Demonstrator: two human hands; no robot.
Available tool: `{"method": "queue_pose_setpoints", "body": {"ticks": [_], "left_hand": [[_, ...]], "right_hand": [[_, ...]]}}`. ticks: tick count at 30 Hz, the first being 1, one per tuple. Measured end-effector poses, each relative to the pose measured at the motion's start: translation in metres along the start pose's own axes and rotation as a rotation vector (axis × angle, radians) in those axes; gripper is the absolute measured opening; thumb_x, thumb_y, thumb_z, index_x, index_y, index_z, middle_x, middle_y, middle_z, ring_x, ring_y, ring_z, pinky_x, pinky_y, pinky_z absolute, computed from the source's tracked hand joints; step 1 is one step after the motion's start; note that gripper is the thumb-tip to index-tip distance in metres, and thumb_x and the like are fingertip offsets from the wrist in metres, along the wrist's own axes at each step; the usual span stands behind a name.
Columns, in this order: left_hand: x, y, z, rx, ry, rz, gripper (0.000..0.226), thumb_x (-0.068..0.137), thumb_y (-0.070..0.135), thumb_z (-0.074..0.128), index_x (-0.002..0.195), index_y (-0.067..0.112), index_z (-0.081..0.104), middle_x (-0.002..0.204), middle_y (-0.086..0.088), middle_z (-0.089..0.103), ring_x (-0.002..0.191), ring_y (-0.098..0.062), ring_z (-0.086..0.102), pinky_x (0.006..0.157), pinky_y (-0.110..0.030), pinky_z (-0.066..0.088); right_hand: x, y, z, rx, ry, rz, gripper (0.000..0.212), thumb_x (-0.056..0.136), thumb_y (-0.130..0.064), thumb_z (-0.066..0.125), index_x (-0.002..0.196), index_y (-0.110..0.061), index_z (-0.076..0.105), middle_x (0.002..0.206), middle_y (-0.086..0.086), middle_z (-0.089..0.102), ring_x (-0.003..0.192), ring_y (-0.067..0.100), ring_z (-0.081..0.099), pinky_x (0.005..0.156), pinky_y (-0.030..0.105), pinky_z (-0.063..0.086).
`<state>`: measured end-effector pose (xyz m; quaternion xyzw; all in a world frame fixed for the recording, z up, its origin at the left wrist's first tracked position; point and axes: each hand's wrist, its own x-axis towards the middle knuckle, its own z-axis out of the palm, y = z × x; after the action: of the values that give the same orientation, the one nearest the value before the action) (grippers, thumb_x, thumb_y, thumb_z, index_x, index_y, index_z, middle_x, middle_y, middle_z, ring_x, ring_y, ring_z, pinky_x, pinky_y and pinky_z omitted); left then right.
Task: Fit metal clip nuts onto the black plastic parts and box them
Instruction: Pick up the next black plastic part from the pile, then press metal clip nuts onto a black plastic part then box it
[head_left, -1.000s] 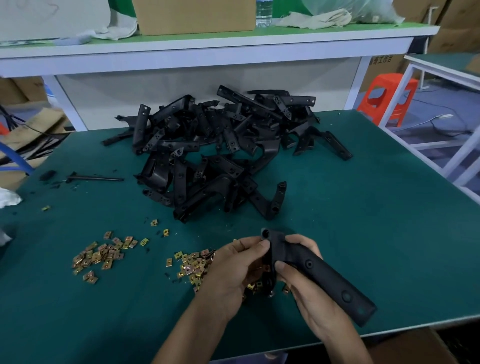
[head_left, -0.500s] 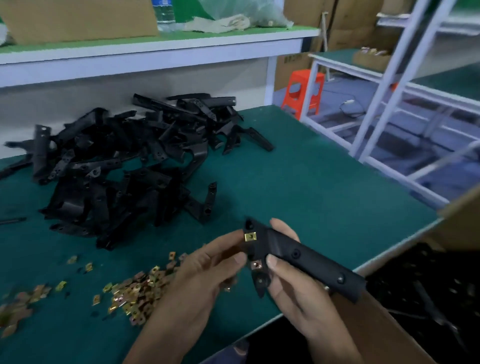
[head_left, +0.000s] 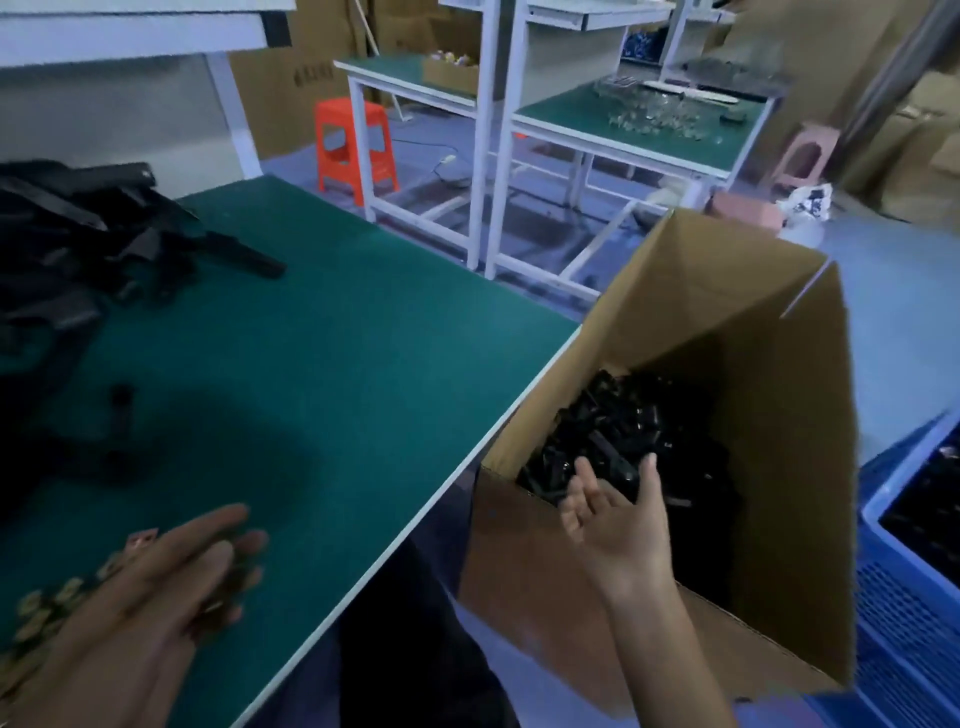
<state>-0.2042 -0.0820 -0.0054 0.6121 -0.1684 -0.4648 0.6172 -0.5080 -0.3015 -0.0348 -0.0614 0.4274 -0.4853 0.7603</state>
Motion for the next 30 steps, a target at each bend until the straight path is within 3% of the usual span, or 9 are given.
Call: {"method": "queue_pose_setpoints", "body": {"ticks": [3, 7, 12, 16, 18, 22, 24, 27, 30], "left_hand": [[-0.023, 0.005, 0.009, -0.018, 0.091, 0.054, 0.037, 0.074, 0.023, 0.064, 0.108, 0.028, 0.078, 0.109, -0.009, 0.076, 0.083, -0.018, 0.075, 0.065, -0.030, 0.059], [-0.043, 0.011, 0.006, -0.061, 0.222, 0.050, 0.024, 0.089, 0.015, 0.062, 0.102, 0.024, 0.080, 0.108, -0.010, 0.076, 0.088, -0.021, 0.071, 0.074, -0.034, 0.046], [-0.059, 0.019, -0.009, -0.100, 0.383, 0.070, 0.028, 0.096, 0.010, 0.057, 0.095, 0.025, 0.081, 0.101, -0.008, 0.077, 0.077, -0.017, 0.071, 0.072, -0.033, 0.046], [-0.071, 0.018, -0.024, -0.102, 0.440, 0.059, 0.028, 0.099, 0.014, 0.057, 0.094, 0.029, 0.081, 0.102, -0.005, 0.077, 0.086, -0.019, 0.069, 0.068, -0.031, 0.050], [-0.078, 0.017, -0.033, -0.130, 0.474, 0.039, 0.025, 0.099, 0.015, 0.058, 0.095, 0.025, 0.081, 0.102, -0.005, 0.077, 0.085, -0.018, 0.071, 0.064, -0.028, 0.053], [-0.089, 0.011, -0.052, -0.089, 0.545, 0.049, 0.023, 0.099, 0.019, 0.058, 0.098, 0.029, 0.079, 0.105, 0.001, 0.077, 0.096, -0.019, 0.071, 0.076, -0.034, 0.048], [-0.095, 0.009, -0.059, -0.078, 0.592, 0.075, 0.022, 0.100, 0.016, 0.057, 0.102, 0.025, 0.077, 0.103, 0.002, 0.077, 0.096, -0.019, 0.070, 0.076, -0.033, 0.047], [-0.102, 0.011, -0.062, -0.063, 0.615, 0.117, 0.021, 0.099, 0.015, 0.057, 0.103, 0.023, 0.076, 0.101, 0.002, 0.077, 0.087, -0.010, 0.071, 0.076, -0.032, 0.047], [-0.101, 0.019, -0.057, -0.007, 0.587, 0.176, 0.024, 0.099, 0.020, 0.057, 0.099, 0.033, 0.077, 0.103, 0.006, 0.076, 0.092, -0.007, 0.070, 0.079, -0.028, 0.048]], "right_hand": [[-0.003, 0.015, 0.027, -0.198, -0.045, -0.071, 0.042, 0.100, -0.047, 0.055, 0.124, -0.012, 0.054, 0.101, 0.005, 0.067, 0.074, 0.016, 0.056, 0.068, 0.029, 0.044], [-0.017, 0.064, 0.092, -0.666, -0.348, -0.215, 0.010, 0.100, -0.022, 0.061, 0.106, -0.020, 0.068, 0.085, 0.004, 0.073, 0.063, 0.013, 0.061, 0.058, 0.025, 0.048], [-0.014, 0.155, 0.182, -1.331, -0.952, -0.382, 0.017, 0.095, -0.025, 0.070, 0.111, -0.031, 0.069, 0.082, -0.016, 0.070, 0.075, -0.001, 0.062, 0.073, 0.015, 0.051], [-0.006, 0.235, 0.244, -1.647, -1.079, -0.421, 0.065, 0.093, -0.055, 0.064, 0.150, -0.034, 0.042, 0.143, -0.005, 0.055, 0.129, 0.020, 0.053, 0.107, 0.045, 0.045], [-0.004, 0.265, 0.259, -1.657, -1.066, -0.380, 0.074, 0.091, -0.054, 0.065, 0.155, -0.038, 0.031, 0.154, -0.006, 0.045, 0.133, 0.027, 0.049, 0.103, 0.050, 0.048], [0.003, 0.279, 0.261, -1.473, -0.904, -0.538, 0.074, 0.089, -0.028, 0.065, 0.149, -0.048, 0.026, 0.101, -0.024, 0.055, 0.093, 0.019, 0.053, 0.071, 0.032, 0.041], [0.006, 0.257, 0.263, -1.355, -0.759, -0.606, 0.066, 0.084, -0.027, 0.069, 0.138, -0.044, 0.035, 0.089, -0.015, 0.056, 0.083, 0.019, 0.057, 0.060, 0.029, 0.039], [0.008, 0.208, 0.269, -1.063, -0.725, -0.614, 0.036, 0.079, -0.027, 0.081, 0.106, -0.029, 0.058, 0.087, -0.004, 0.064, 0.082, 0.017, 0.065, 0.071, 0.033, 0.053], [-0.010, 0.159, 0.269, -0.754, -0.907, -0.422, 0.023, 0.078, -0.023, 0.083, 0.092, -0.025, 0.065, 0.082, -0.004, 0.070, 0.069, 0.008, 0.065, 0.065, 0.023, 0.053]]}}
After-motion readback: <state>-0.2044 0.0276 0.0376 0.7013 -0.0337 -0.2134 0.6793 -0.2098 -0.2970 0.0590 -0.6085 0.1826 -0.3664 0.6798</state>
